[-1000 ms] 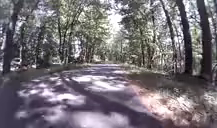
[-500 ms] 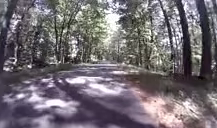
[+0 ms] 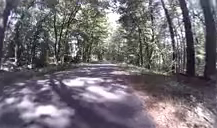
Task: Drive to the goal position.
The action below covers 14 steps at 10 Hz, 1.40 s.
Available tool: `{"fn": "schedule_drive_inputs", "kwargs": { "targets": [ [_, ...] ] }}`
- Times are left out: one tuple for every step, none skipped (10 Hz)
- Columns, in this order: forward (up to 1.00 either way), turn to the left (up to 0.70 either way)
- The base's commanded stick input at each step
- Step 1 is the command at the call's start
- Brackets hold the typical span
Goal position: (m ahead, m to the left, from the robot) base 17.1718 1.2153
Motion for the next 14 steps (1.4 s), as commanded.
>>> {"fn": "schedule_drive_inputs", "kwargs": {
  "targets": [
    [0.45,0.00],
    [0.45,0.00],
    [0.45,0.00],
    [0.45,0.00],
    [0.45,0.00],
    [0.45,0.00],
    [0.45,0.00],
    [0.45,0.00],
    [0.45,0.00],
    [0.45,0.00],
    [0.45,0.00],
    [0.45,0.00],
    [0.45,0.00],
    [0.45,0.00]
  ]
}}
